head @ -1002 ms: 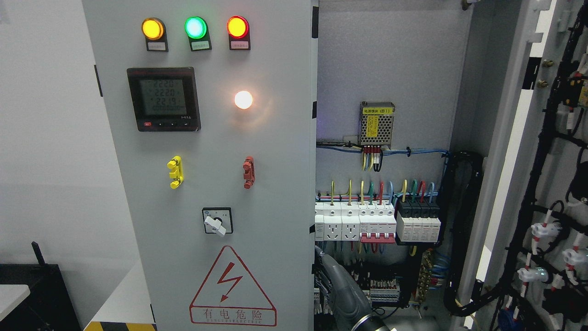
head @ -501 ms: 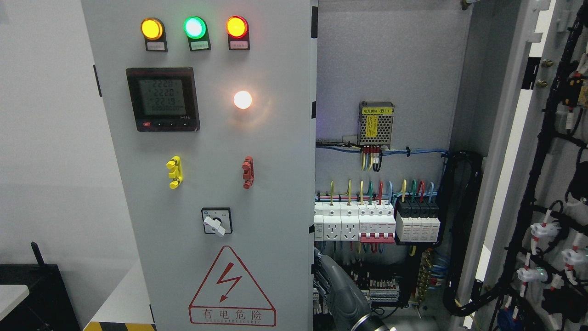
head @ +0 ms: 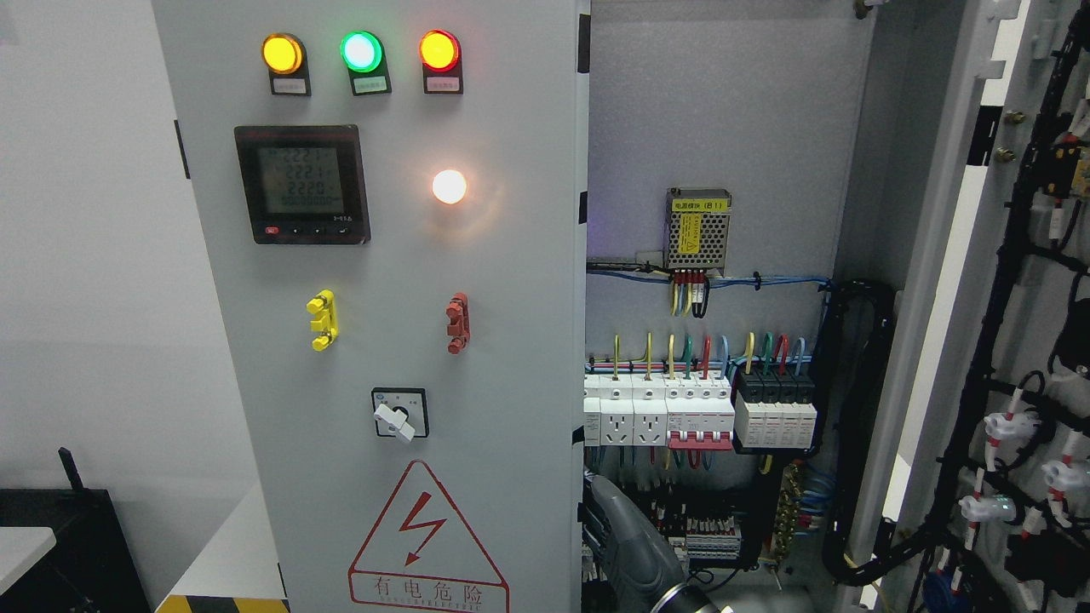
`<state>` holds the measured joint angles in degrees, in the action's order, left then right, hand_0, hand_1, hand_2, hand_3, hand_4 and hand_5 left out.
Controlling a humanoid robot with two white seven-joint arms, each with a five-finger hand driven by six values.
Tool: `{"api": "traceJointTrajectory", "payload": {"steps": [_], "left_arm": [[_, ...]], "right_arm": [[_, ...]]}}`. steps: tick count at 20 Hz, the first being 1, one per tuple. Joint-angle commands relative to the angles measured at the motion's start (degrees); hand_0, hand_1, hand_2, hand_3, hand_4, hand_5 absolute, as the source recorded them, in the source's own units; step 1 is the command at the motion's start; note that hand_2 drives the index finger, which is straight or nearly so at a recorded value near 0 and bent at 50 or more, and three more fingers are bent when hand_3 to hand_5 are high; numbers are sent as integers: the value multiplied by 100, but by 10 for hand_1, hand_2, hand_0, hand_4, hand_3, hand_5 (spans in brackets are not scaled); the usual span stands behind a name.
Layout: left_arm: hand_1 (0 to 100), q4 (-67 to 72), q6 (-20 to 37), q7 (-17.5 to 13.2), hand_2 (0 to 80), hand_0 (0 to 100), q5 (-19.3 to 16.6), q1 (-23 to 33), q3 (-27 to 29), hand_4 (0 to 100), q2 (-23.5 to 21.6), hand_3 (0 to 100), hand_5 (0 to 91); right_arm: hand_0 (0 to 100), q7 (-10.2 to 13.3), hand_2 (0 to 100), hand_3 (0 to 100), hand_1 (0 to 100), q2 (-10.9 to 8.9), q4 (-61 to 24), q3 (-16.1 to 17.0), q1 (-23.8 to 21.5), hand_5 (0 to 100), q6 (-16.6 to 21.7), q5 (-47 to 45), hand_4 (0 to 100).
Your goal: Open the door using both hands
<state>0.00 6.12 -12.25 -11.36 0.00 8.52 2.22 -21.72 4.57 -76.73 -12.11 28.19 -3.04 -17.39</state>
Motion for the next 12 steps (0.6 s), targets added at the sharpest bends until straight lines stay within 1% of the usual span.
{"api": "traceJointTrajectory", "payload": {"steps": [1,5,9,12], "left_arm": [[0,53,3,4,0,0,3,132,0,0,-2,0,0],[0,53,3,4,0,0,3,132,0,0,7,0,0],[0,53,3,4,0,0,3,132,0,0,-2,0,0],[0,53,3,4,0,0,3,132,0,0,-2,0,0]], "right_arm": [[382,28,0,0,0,0,10,24,2,0,6,-54,0],[383,19,0,0,0,-9,-35,24,-24,0,6,-291,0],[383,-147,0,0,0,-53,-61,6,-42,0,6,-440,0],[382,-200,0,0,0,-53,-70,-11,-51,0,6,-590,0]]}}
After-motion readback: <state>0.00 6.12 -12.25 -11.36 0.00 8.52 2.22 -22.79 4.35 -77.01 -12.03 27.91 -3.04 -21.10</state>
